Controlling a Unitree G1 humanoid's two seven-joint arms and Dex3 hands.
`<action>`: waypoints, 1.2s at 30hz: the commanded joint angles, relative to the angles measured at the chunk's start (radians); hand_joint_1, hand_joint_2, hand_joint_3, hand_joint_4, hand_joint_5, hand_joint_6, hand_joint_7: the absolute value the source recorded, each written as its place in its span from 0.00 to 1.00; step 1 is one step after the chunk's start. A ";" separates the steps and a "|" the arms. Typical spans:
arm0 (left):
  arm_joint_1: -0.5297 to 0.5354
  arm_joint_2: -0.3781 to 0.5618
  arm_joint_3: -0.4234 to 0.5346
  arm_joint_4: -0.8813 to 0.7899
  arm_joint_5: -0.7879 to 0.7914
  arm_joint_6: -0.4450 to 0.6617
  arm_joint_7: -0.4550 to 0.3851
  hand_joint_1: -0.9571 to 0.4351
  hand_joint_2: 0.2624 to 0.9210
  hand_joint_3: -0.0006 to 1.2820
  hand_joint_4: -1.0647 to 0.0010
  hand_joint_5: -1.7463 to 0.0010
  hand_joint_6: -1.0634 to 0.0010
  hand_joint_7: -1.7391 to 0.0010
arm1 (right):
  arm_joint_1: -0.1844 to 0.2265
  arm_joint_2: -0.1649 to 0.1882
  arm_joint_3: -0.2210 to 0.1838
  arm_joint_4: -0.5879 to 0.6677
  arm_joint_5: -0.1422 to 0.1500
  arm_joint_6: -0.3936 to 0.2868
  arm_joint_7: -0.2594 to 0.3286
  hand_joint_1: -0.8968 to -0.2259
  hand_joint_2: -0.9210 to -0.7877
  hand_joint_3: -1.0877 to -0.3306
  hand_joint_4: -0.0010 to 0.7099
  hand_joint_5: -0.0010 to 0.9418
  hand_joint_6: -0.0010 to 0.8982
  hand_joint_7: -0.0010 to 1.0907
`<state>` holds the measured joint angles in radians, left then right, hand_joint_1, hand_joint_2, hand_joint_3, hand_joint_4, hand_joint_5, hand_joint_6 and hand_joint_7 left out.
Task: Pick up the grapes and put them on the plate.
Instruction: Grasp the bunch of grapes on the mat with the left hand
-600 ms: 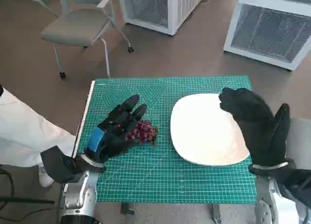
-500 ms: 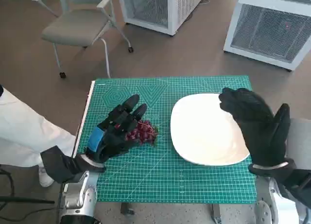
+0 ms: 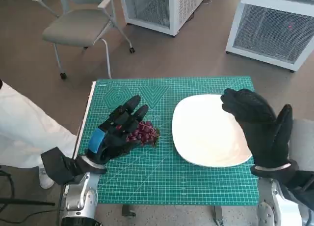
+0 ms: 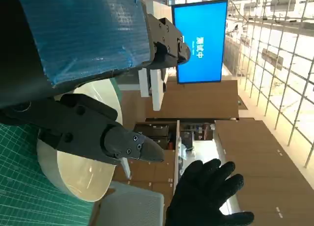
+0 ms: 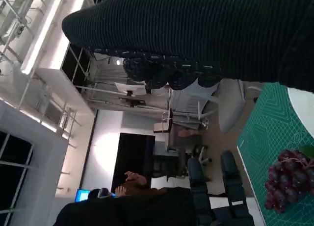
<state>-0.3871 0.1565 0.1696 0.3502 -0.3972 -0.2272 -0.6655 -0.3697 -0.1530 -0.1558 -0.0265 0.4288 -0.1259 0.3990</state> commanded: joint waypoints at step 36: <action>-0.020 0.015 -0.001 0.023 0.006 -0.010 -0.005 0.35 1.00 0.04 0.74 1.00 0.66 1.00 | 0.002 0.001 -0.003 0.027 -0.002 -0.007 0.004 0.76 0.00 0.64 0.60 0.75 0.22 0.89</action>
<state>-0.3906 0.1607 0.1695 0.3718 -0.3959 -0.2274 -0.6658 -0.3731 -0.1524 -0.1562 -0.0145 0.4287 -0.1378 0.3992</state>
